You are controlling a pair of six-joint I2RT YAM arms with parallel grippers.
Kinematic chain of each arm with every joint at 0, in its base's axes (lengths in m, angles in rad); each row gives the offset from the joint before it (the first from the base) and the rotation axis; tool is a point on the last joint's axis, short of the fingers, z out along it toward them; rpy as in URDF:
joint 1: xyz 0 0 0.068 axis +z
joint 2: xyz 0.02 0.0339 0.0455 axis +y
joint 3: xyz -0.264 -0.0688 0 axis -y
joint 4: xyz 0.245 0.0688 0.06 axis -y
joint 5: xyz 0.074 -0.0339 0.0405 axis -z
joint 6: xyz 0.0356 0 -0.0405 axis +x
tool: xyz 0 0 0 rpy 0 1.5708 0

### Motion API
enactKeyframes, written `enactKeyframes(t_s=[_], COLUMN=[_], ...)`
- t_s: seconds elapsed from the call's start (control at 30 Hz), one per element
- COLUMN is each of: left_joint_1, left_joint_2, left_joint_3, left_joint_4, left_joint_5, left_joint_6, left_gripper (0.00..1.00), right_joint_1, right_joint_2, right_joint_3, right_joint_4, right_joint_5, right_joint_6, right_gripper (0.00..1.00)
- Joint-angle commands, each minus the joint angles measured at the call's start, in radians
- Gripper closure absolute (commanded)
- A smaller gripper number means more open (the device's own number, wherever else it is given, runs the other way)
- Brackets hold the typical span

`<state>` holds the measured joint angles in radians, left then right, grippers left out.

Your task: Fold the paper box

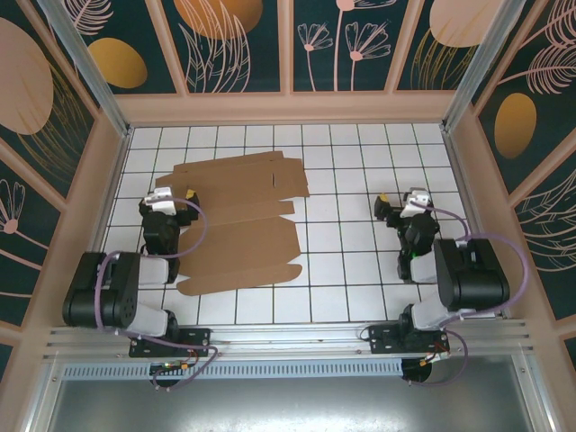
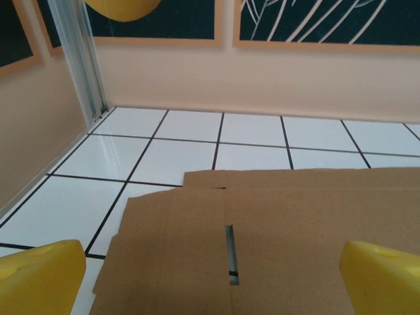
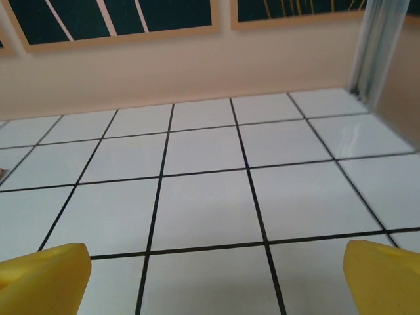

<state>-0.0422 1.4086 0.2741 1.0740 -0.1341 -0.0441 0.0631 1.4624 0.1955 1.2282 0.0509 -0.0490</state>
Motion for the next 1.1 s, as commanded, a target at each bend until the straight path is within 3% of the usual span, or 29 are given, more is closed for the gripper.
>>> enactKeyframes(t_s=[0.0, 0.1, 0.17, 0.23, 0.27, 0.33, 0.37, 0.43, 0.5, 0.57, 0.63, 0.73, 0.8, 0.83, 0.9, 1.07], left_joint_1=[-0.076, -0.159, -0.227, -0.286, -0.338, -0.447, -0.471, -0.472, -0.472, -0.471, -0.471, -0.472, -0.470, -0.470, -0.470, -0.470], left_joint_2=[-0.156, -0.281, -0.347, -0.397, -0.422, -0.459, -0.467, -0.468, -0.472, -0.497, -0.513, -0.447, -0.367, -0.324, -0.260, -0.191], left_joint_3=[0.127, 0.177, 0.222, 0.279, 0.319, 0.408, 0.447, 0.504, 0.513, 0.430, 0.354, 0.272, 0.264, 0.254, 0.237, 0.222], left_joint_4=[-0.221, -0.271, -0.376, -0.560, -0.686, -0.932, -1.051, -1.262, -1.363, -1.348, -1.262, -1.147, -1.149, -1.132, -1.070, -0.954], left_joint_5=[-0.003, 0.050, 0.026, 0.060, 0.047, -0.057, -0.075, -0.076, -0.085, -0.109, -0.025, 0.072, 0.035, 0.020, 0.039, 0.047], left_joint_6=[0.038, -0.057, -0.248, -0.388, -0.395, -0.390, -0.411, -0.513, -0.533, -0.675, -0.716, -0.766, -0.806, -0.823, -0.837, -0.870], left_gripper=[0.01, 0.01, 0.01, 0.01, 0.01, 0.01, 0.01, 0.01, 0.01, 0.01, 0.01, 0.01, 0.02, 0.07, 0.21, 0.92], right_joint_1=[0.167, 0.316, 0.436, 0.551, 0.607, 0.714, 0.741, 0.729, 0.693, 0.584, 0.497, 0.496, 0.531, 0.537, 0.544, 0.630], right_joint_2=[-0.162, -0.259, -0.331, -0.386, -0.410, -0.444, -0.460, -0.473, -0.476, -0.505, -0.496, -0.388, -0.338, -0.308, -0.249, 0.004], right_joint_3=[0.047, 0.109, 0.185, 0.266, 0.310, 0.409, 0.480, 0.613, 0.659, 0.637, 0.626, 0.656, 0.624, 0.611, 0.593, 0.686], right_joint_4=[-0.060, -0.104, -0.226, -0.376, -0.465, -0.652, -0.812, -1.123, -1.233, -1.251, -1.291, -1.415, -1.406, -1.400, -1.361, -1.296], right_joint_5=[0.214, 0.164, 0.179, 0.175, 0.199, 0.368, 0.382, 0.284, 0.311, 0.139, 0.029, 0.014, 0.027, -0.003, -0.148, -0.336], right_joint_6=[-0.154, -0.212, -0.204, -0.163, -0.118, 0.031, 0.110, 0.196, 0.280, 0.381, 0.466, 0.465, 0.503, 0.531, 0.516, 0.523], right_gripper=[0.01, 0.01, 0.01, 0.01, 0.01, 0.01, 0.01, 0.01, 0.01, 0.01, 0.02, 0.02, 0.01, 0.02, 0.13, 0.62])
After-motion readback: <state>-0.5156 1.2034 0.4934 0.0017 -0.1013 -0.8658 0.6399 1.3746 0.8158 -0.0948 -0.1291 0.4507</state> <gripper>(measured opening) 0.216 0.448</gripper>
